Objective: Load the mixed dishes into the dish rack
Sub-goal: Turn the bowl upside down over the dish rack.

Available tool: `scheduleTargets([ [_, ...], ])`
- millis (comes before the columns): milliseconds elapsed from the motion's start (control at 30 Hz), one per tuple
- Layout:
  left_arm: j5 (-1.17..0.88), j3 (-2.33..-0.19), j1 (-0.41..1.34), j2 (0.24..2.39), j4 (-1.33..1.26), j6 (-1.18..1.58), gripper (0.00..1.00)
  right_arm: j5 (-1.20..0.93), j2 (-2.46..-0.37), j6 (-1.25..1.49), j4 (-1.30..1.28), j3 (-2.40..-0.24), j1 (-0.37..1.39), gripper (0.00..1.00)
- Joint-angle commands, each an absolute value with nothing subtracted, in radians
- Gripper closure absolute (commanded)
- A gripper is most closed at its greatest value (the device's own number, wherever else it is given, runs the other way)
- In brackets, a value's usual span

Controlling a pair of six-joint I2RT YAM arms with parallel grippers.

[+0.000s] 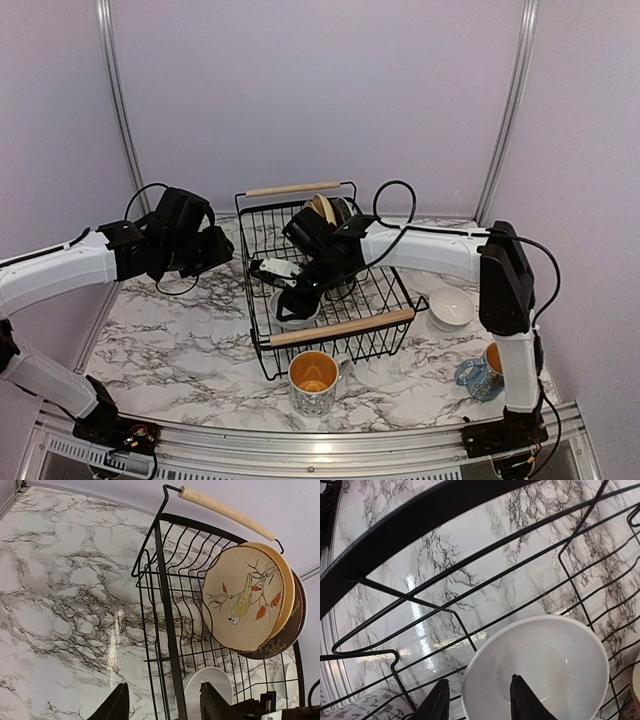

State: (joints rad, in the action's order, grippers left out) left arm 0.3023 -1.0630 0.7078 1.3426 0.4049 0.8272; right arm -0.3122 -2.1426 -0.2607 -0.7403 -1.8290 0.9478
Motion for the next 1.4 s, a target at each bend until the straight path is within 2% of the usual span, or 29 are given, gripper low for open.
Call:
scheduleTargets([
  [0, 0.345, -1.100, 0.689, 1.311, 0.437, 0.783, 0.50, -0.302, -2.124, -0.340, -0.787, -1.825, 0.967, 0.60],
  [233, 0.375, -1.095, 0.677, 1.255, 0.479, 0.779, 0.50, -0.227, -2.173, -0.335, -0.805, -1.836, 1.001, 0.61],
  [367, 0.371, -1.082, 0.676, 1.240, 0.480, 0.786, 0.50, -0.181, -2.189, -0.302, -0.791, -1.851, 1.000, 0.74],
  [600, 0.350, -1.066, 0.676, 1.234, 0.475, 0.800, 0.50, -0.144, -2.218, -0.283, -0.788, -1.886, 1.000, 0.76],
  [633, 0.350, -1.062, 0.676, 1.232, 0.472, 0.802, 0.50, -0.138, -2.223, -0.282, -0.788, -1.892, 1.000, 0.79],
  [767, 0.350, -1.049, 0.676, 1.221, 0.467, 0.808, 0.49, -0.137, -2.215, -0.280, -0.784, -1.908, 0.999, 1.00],
  [833, 0.350, -1.048, 0.676, 1.220, 0.466, 0.806, 0.50, -0.150, -2.200, -0.276, -0.781, -1.925, 0.994, 1.00],
  [933, 0.350, -1.047, 0.676, 1.221, 0.462, 0.801, 0.50, -0.232, -2.169, -0.234, -0.766, -1.946, 0.965, 1.00],
  [1067, 0.351, -1.048, 0.676, 1.222, 0.457, 0.798, 0.50, -0.489, -2.125, -0.112, -0.689, -1.929, 0.878, 1.00],
  [1367, 0.374, -1.075, 0.678, 1.232, 0.491, 0.810, 0.50, -0.894, -2.182, 0.088, -0.573, -1.919, 0.789, 1.00],
])
